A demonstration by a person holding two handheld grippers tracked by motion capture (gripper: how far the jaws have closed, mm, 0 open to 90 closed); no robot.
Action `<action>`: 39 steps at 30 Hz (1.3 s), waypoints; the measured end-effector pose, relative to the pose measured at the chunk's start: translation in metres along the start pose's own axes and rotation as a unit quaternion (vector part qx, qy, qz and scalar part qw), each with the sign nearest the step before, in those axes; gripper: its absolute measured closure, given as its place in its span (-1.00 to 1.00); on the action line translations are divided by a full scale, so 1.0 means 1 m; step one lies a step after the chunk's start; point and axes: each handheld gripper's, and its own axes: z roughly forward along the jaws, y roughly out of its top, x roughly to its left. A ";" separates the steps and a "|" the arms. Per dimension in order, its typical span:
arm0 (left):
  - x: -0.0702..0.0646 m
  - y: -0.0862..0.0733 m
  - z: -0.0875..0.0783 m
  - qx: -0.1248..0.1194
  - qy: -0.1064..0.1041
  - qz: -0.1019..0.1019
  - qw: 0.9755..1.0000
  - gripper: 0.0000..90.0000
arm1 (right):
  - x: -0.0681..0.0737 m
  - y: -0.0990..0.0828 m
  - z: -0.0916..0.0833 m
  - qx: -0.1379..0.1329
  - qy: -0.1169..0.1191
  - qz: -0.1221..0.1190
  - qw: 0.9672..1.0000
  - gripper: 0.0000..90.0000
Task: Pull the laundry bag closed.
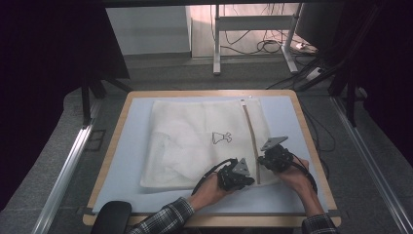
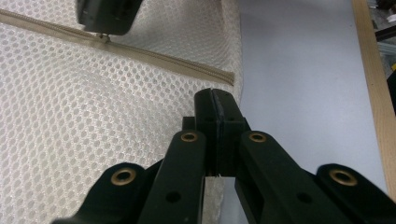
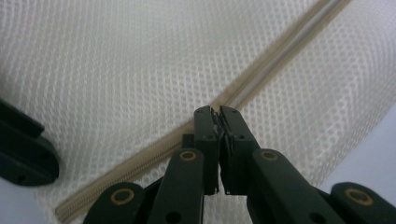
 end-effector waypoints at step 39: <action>-0.001 -0.001 0.000 -0.003 0.002 -0.003 1.000 1.00 | -0.013 0.019 0.010 -0.018 -0.079 -0.025 0.996 0.92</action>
